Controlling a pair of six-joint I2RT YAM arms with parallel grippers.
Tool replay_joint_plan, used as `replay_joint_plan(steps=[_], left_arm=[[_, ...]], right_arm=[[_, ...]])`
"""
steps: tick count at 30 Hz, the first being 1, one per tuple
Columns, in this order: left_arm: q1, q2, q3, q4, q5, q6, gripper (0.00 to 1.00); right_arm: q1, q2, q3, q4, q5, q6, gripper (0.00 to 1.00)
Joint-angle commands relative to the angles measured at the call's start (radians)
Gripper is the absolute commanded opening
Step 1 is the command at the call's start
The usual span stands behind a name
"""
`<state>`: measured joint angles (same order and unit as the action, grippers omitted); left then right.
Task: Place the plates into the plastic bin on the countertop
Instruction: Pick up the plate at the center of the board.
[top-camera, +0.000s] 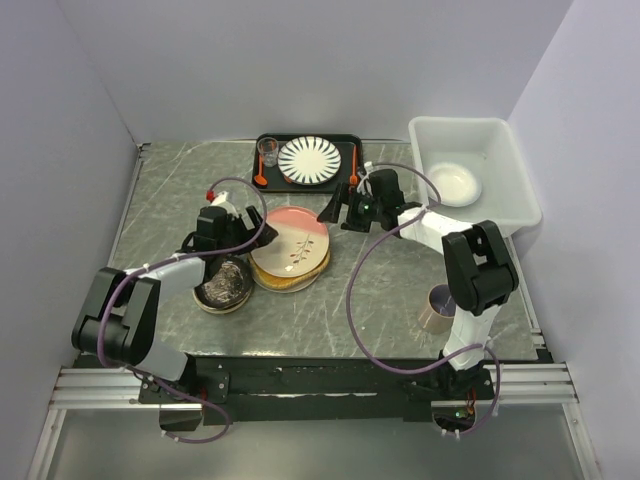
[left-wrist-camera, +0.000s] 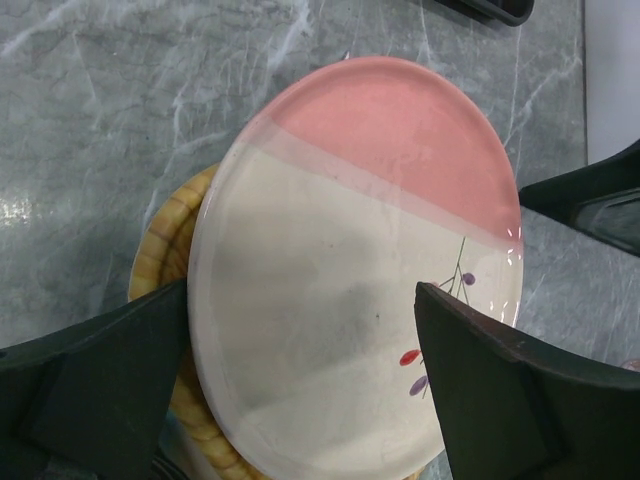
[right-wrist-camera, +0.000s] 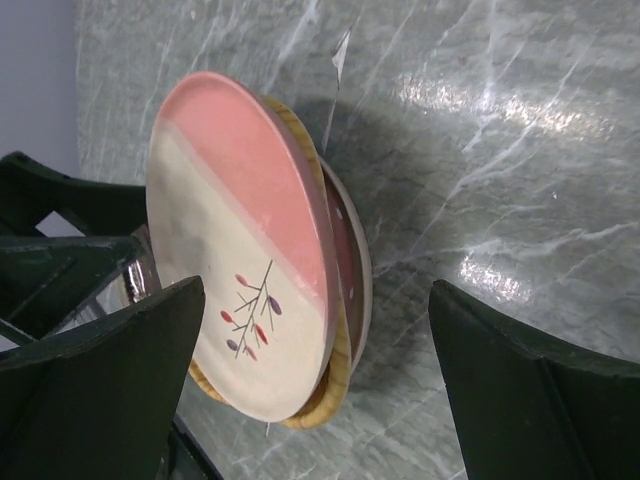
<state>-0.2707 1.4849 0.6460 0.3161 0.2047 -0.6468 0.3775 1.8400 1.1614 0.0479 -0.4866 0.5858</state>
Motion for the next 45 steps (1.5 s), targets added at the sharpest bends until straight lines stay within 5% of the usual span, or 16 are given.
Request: replay_joint_plan(steps=[1, 14, 21, 27, 31, 36, 45], left_arm=[[-0.005, 0.029, 0.026, 0.012, 0.047, 0.013, 0.97], [-0.007, 0.043, 0.024, 0.021, 0.062, 0.01, 0.97], [-0.009, 0.043, 0.024, 0.018, 0.064, 0.015, 0.97], [-0.01, 0.041, 0.021, 0.018, 0.064, 0.015, 0.97], [-0.009, 0.04, 0.02, 0.014, 0.062, 0.016, 0.97], [-0.009, 0.038, 0.023, 0.006, 0.056, 0.022, 0.98], [-0.009, 0.051, 0.02, 0.003, 0.048, 0.026, 0.98]], right_arm=[[0.009, 0.028, -0.025, 0.087, -0.063, 0.014, 1.0], [0.009, 0.067, -0.089, 0.219, -0.162, 0.085, 1.0], [0.009, 0.088, -0.092, 0.239, -0.167, 0.105, 0.92], [0.009, 0.102, -0.078, 0.233, -0.17, 0.109, 0.61], [0.009, 0.111, -0.072, 0.236, -0.175, 0.115, 0.52], [0.008, 0.108, -0.066, 0.208, -0.167, 0.108, 0.23], [0.003, 0.05, -0.059, 0.155, -0.122, 0.085, 0.11]])
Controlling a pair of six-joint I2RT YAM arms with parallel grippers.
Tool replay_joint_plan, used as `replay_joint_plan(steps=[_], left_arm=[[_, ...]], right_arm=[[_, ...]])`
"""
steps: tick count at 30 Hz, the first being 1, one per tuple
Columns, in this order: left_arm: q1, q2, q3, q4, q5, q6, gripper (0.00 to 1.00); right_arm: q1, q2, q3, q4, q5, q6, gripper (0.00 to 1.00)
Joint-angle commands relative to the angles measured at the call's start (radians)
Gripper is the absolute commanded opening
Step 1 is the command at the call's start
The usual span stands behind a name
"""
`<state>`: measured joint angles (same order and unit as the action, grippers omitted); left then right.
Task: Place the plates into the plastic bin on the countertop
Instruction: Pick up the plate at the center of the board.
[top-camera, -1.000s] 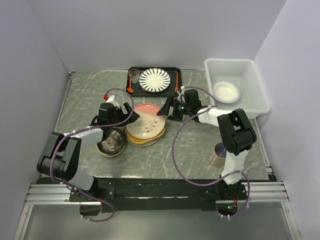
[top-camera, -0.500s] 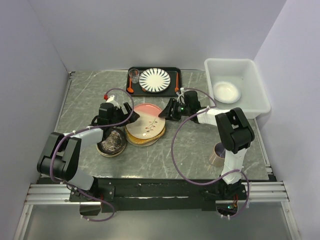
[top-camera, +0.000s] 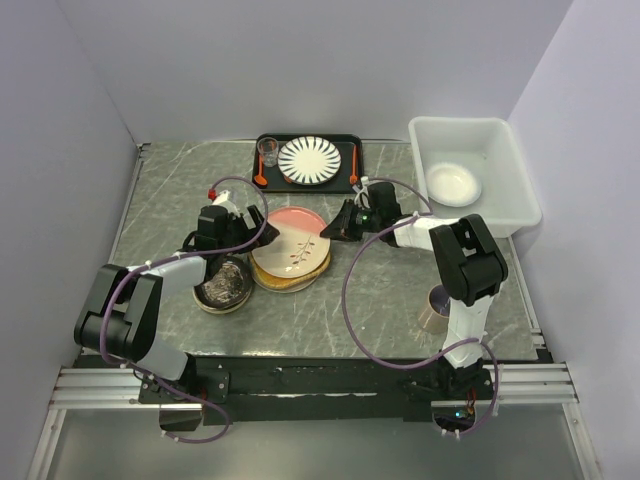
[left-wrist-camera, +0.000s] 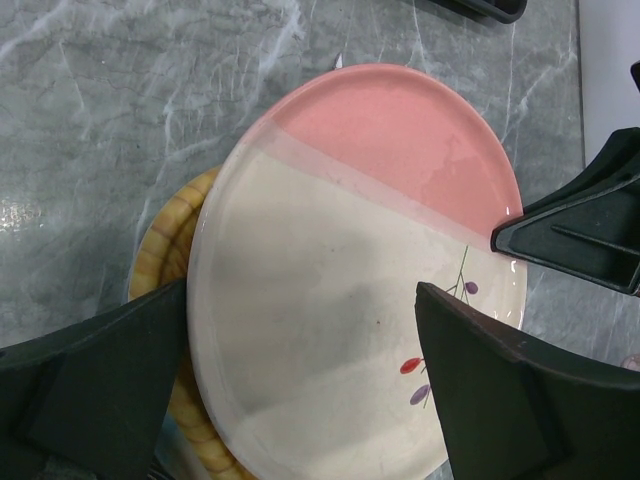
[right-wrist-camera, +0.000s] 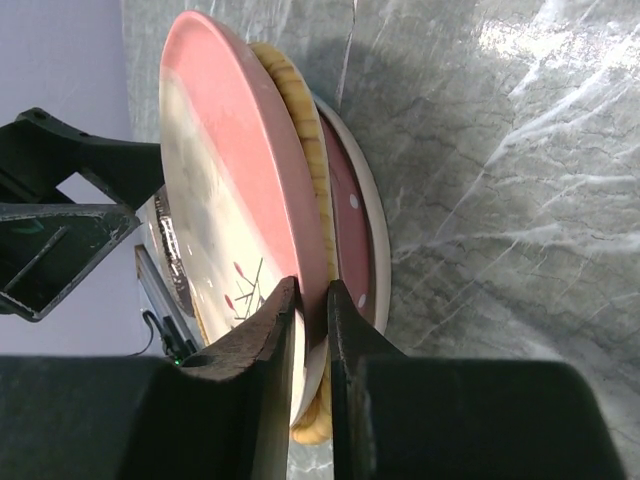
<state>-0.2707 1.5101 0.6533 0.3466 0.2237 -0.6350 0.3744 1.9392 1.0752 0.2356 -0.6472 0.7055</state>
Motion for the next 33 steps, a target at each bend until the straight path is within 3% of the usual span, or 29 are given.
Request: replay_joint_plan(steps=[1, 24, 30, 33], left_arm=[[-0.009, 0.027, 0.014, -0.029, 0.028, 0.014, 0.98], [-0.009, 0.033, 0.005, -0.034, 0.016, 0.021, 0.98], [-0.01, 0.032, 0.003, -0.029, 0.026, 0.021, 0.98], [-0.01, 0.033, 0.003, -0.032, 0.028, 0.024, 0.97]], right_arm=[[0.006, -0.052, 0.029, -0.036, 0.038, -0.035, 0.1], [-0.055, -0.18, -0.073, -0.032, 0.037, -0.052, 0.09], [-0.061, -0.138, -0.096, 0.045, -0.026, -0.014, 0.16], [-0.061, -0.117, -0.103, 0.083, -0.045, 0.008, 0.31]])
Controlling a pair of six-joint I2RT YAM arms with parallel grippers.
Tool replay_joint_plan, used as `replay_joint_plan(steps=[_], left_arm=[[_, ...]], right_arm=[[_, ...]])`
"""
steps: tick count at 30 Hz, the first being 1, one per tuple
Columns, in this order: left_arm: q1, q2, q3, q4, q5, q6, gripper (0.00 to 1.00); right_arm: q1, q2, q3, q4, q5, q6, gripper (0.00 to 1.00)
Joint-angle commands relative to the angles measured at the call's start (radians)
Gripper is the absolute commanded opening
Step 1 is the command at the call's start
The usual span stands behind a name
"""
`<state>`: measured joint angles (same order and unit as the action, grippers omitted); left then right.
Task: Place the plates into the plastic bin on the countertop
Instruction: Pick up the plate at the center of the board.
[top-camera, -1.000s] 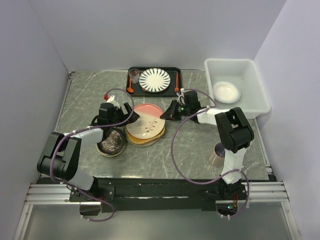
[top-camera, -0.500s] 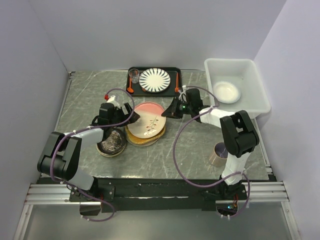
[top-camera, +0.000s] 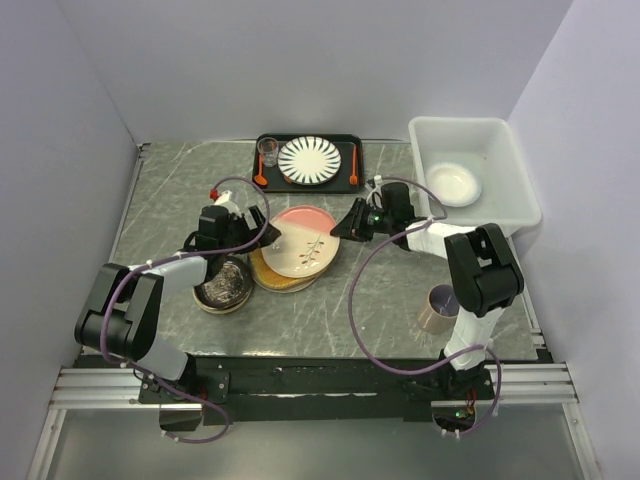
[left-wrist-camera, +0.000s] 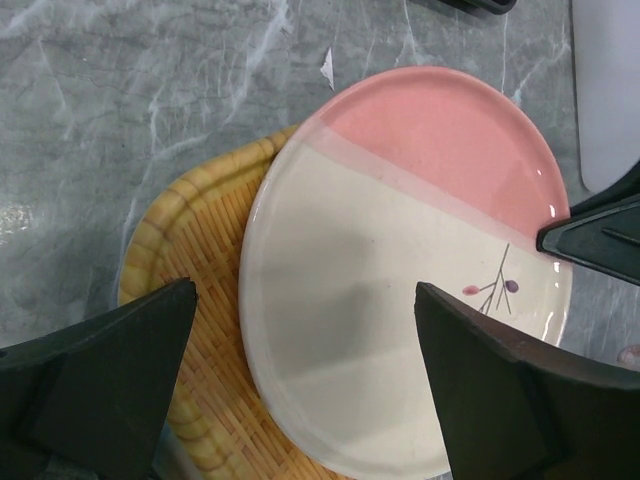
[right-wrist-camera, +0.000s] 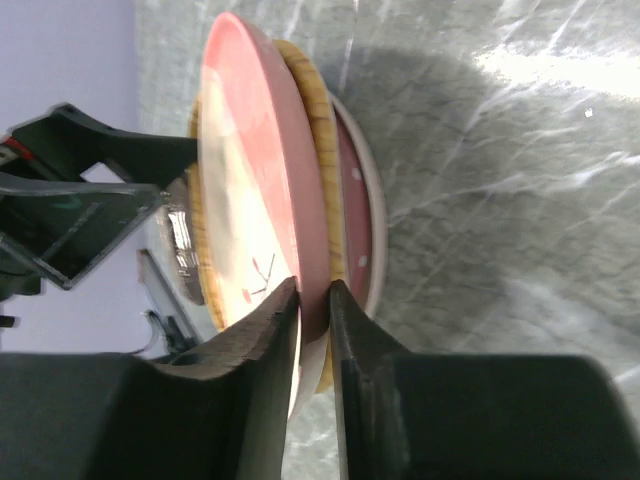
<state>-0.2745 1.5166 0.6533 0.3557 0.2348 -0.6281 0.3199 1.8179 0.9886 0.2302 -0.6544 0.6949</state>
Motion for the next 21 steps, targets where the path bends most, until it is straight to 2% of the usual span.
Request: replay_joint_plan(steps=[1, 7, 10, 21], left_arm=[[-0.006, 0.03, 0.005, -0.043, 0.014, 0.018, 0.97], [-0.006, 0.033, 0.011, -0.046, 0.017, 0.021, 0.97], [-0.006, 0.036, 0.012, -0.046, 0.018, 0.022, 0.97], [-0.009, 0.056, 0.022, -0.043, 0.023, 0.024, 0.96]], right_arm=[[-0.008, 0.011, -0.018, 0.093, -0.045, 0.018, 0.38], [-0.007, 0.023, -0.025, 0.112, -0.048, 0.028, 0.56], [-0.008, 0.035, -0.024, 0.123, -0.054, 0.035, 0.6], [-0.008, 0.075, -0.019, 0.124, -0.051, 0.041, 0.63]])
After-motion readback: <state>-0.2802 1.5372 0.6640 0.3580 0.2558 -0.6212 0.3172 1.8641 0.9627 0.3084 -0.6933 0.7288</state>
